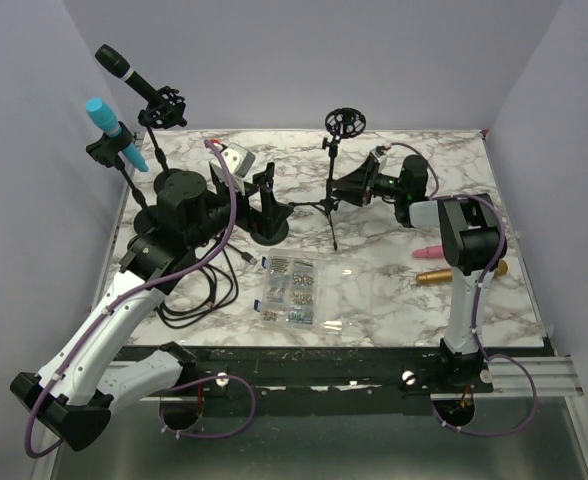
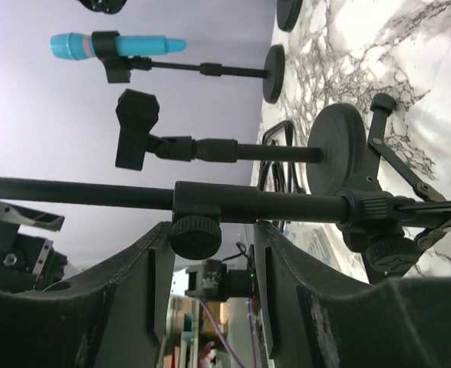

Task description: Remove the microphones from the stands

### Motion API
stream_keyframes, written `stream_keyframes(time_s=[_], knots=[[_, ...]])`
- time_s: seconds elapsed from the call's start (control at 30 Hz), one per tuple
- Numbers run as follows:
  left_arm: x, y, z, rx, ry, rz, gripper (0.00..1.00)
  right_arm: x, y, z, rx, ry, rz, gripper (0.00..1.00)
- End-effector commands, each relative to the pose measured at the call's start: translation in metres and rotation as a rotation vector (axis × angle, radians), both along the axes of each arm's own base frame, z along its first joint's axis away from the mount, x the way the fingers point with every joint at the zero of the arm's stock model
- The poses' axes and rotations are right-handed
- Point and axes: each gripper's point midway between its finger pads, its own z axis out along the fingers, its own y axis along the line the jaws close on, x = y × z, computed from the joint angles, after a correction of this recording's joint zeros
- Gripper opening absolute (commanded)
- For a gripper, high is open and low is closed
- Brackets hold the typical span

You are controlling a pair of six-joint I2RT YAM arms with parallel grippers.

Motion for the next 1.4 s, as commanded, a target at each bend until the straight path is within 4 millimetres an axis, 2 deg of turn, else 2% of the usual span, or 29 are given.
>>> stream_keyframes(time_s=[0.0,0.23,0.57,0.77,1.07,1.2,1.27,1.37], knots=[[-0.001,-0.002,0.004,-0.009,-0.019,-0.013,0.99,-0.002,-0.008,0.013,0.042,-0.050,0.078,0.50],[0.001,-0.006,-0.001,-0.005,-0.001,-0.020,0.99,-0.001,-0.020,0.006,0.031,-0.042,0.070,0.54],[0.002,-0.009,-0.004,-0.002,0.015,-0.033,0.98,0.000,-0.016,0.005,0.027,-0.042,0.102,0.48],[0.002,-0.010,-0.005,-0.002,0.017,-0.035,0.99,-0.001,-0.009,0.007,0.028,-0.053,0.121,0.48],[0.001,-0.009,-0.004,-0.005,0.015,-0.037,0.99,0.002,-0.006,-0.002,-0.003,-0.043,0.114,0.42],[0.000,-0.009,-0.003,-0.005,0.012,-0.036,0.99,0.005,-0.004,-0.005,-0.035,-0.044,0.109,0.34],[0.000,-0.009,-0.003,-0.006,0.010,-0.036,0.99,0.007,-0.004,-0.008,-0.058,-0.044,0.099,0.26],[0.000,-0.009,-0.002,-0.007,0.010,-0.036,0.99,0.013,-0.005,-0.011,-0.106,-0.081,0.074,0.01]])
